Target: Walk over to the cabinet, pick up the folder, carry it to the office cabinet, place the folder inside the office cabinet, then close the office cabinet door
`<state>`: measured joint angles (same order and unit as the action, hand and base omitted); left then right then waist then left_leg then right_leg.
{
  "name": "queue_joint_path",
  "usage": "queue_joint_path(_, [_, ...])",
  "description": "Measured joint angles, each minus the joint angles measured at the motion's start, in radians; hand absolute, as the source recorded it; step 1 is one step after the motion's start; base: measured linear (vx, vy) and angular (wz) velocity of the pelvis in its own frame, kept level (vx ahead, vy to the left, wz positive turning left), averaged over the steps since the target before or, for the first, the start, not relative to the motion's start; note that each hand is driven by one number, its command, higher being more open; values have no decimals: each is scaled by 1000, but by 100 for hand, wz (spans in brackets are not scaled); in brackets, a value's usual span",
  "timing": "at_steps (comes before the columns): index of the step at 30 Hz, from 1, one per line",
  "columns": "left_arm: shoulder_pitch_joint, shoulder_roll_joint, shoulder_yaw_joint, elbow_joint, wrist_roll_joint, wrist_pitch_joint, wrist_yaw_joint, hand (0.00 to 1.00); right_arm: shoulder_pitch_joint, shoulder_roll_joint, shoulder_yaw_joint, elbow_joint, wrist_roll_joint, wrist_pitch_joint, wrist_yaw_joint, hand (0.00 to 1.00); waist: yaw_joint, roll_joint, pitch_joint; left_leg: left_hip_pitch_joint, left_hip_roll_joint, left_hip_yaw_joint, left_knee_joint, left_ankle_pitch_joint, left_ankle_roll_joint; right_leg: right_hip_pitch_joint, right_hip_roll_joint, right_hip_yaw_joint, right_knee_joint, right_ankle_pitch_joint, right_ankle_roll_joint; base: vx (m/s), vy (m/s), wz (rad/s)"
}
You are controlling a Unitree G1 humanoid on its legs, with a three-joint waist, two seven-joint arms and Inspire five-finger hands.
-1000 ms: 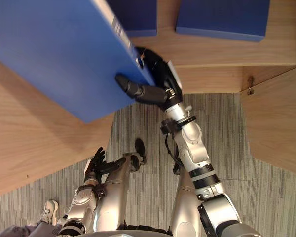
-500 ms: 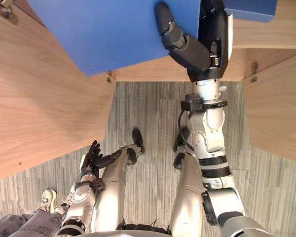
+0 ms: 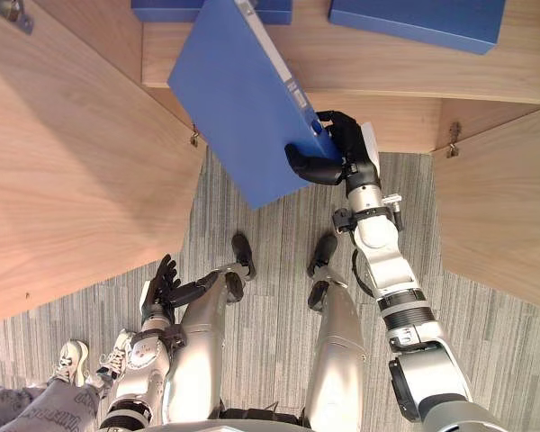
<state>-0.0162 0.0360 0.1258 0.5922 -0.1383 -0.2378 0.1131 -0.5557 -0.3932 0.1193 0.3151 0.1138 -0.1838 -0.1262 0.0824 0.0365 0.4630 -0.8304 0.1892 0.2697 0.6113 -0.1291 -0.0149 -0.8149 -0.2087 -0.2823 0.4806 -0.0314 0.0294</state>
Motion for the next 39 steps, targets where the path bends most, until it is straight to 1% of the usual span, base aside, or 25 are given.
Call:
queue_joint_path(2, [-4,0,2,-3,-1,0,2,100,-36,7,-26,-4,84,0,-9,0,1,0,0,-10,6,0,30,2,10,-12,-3,5,28,23,-10,86,-13,-3])
queue_joint_path(3, [-4,-1,2,-7,-2,-1,5,100,-53,21,-52,-3,134,0,-26,0,2,0,0,-17,7,-3,39,2,11,-19,-4,5,38,31,-16,107,-40,5])
queue_joint_path(4, [-7,-5,4,-14,-9,-2,11,100,-91,45,-104,7,210,0,-59,0,8,0,0,-30,12,-7,53,1,23,-33,-2,4,52,36,-23,101,-40,1])
queue_joint_path(6, [-11,-10,4,-16,-15,-2,15,100,-126,47,-127,20,265,0,-70,0,13,0,0,-37,17,-8,68,-4,29,-41,0,4,68,31,-29,106,-34,-5])
queue_joint_path(8, [-16,-13,5,-14,-20,3,18,100,-203,86,-201,50,377,-1,-137,0,13,1,0,-40,19,-13,79,-9,32,-44,0,5,79,25,-35,120,-19,-3])
queue_joint_path(9, [-16,-14,5,-14,-20,3,18,100,-220,95,-225,55,400,-3,-155,0,13,1,0,-40,19,-14,81,-12,32,-44,0,5,81,23,-35,90,0,0])
queue_joint_path(11, [-17,-15,6,-13,-28,5,24,100,-264,118,-309,62,523,-33,-200,0,14,1,1,-40,19,-18,99,-33,31,-44,-4,7,103,3,-31,29,5,1])
queue_joint_path(12, [-17,-16,6,-13,-29,6,29,100,-269,124,-322,62,543,-47,-208,0,14,1,1,-40,19,-20,102,-39,31,-44,-6,7,109,-2,-31,0,0,0])
queue_joint_path(13, [-17,-16,6,-13,-30,7,38,100,-274,131,-349,62,580,-74,-222,0,14,1,1,-40,19,-22,110,-48,30,-44,-8,7,118,-9,-29,0,0,0])
queue_joint_path(14, [-17,-17,7,-13,-31,7,40,100,-277,134,-359,62,598,-85,-228,0,14,1,1,-40,19,-22,112,-50,30,-44,-10,7,122,-11,-29,0,0,0])
queue_joint_path(15, [-18,-17,7,-15,-40,8,45,100,-287,147,-392,62,647,-107,-249,0,14,2,1,-40,17,-22,113,-54,30,-45,-12,7,125,-14,-28,0,0,0])
queue_joint_path(16, [-19,-16,7,-15,-40,9,47,100,-290,151,-397,62,655,-109,-254,0,14,2,1,-40,17,-22,113,-54,30,-45,-12,7,125,-14,-27,0,0,0])
queue_joint_path(20, [-23,-19,4,-15,-50,15,69,100,-321,203,-473,62,725,-136,-324,0,15,3,0,-41,14,-23,102,-52,28,-49,-14,5,124,-19,-27,8,-10,2])
queue_joint_path(23, [-31,-24,4,-15,-50,18,87,100,-344,227,-523,62,740,-147,-376,0,18,6,-1,-47,11,-24,95,-49,27,-56,-15,3,123,-22,-27,8,-6,1])
queue_joint_path(24, [-32,-26,3,-16,-50,18,89,100,-345,228,-529,62,745,-149,-386,100,18,7,-1,-47,11,-25,95,-49,27,-56,-15,3,122,-23,-27,39,-5,2])
queue_joint_path(26, [-38,-33,2,-23,-50,18,98,100,-347,233,-544,61,748,-155,-418,100,18,10,-3,-48,9,-26,94,-49,27,-55,-15,2,121,-23,-26,36,2,2])
queue_joint_path(30, [-42,-57,-1,-41,-50,19,104,100,-348,232,-520,62,748,-153,-416,100,16,20,-9,-50,8,-26,95,-49,27,-55,-16,2,119,-23,-26,0,0,0])
queue_joint_path(32, [-46,-58,-6,-41,-51,18,104,100,-369,217,-455,90,748,-142,-385,100,8,23,-10,-50,10,-27,97,-49,27,-55,-14,2,119,-23,-26,-25,-10,-2])
queue_joint_path(33, [-52,-59,-11,-38,-58,18,104,100,-390,188,-391,124,747,-121,-359,100,6,27,-12,-50,12,-28,100,-49,27,-55,-12,2,118,-23,-26,-36,-15,-3])
queue_joint_path(34, [-52,-59,-17,-37,-60,18,104,100,-394,183,-379,131,747,-116,-352,100,5,27,-12,-50,13,-28,100,-49,27,-55,-12,2,117,-23,-26,-49,-20,-3])
queue_joint_path(35, [-52,-58,-18,-35,-60,18,104,100,-410,170,-335,149,747,-92,-324,100,4,27,-12,-51,15,-29,101,-49,26,-55,-9,1,116,-23,-27,-36,-20,-3])
queue_joint_path(37, [-54,-58,-18,-33,-63,17,103,100,-428,165,-274,161,746,-68,-296,100,1,27,-13,-52,20,-32,103,-49,25,-54,-3,-1,113,-22,-27,-39,-29,-3])
queue_joint_path(39, [-65,-58,-18,-19,-80,16,103,100,-457,157,-181,186,738,-40,-252,100,-2,28,-13,-52,24,-32,103,-48,23,-52,1,-3,109,-21,-29,0,0,0])
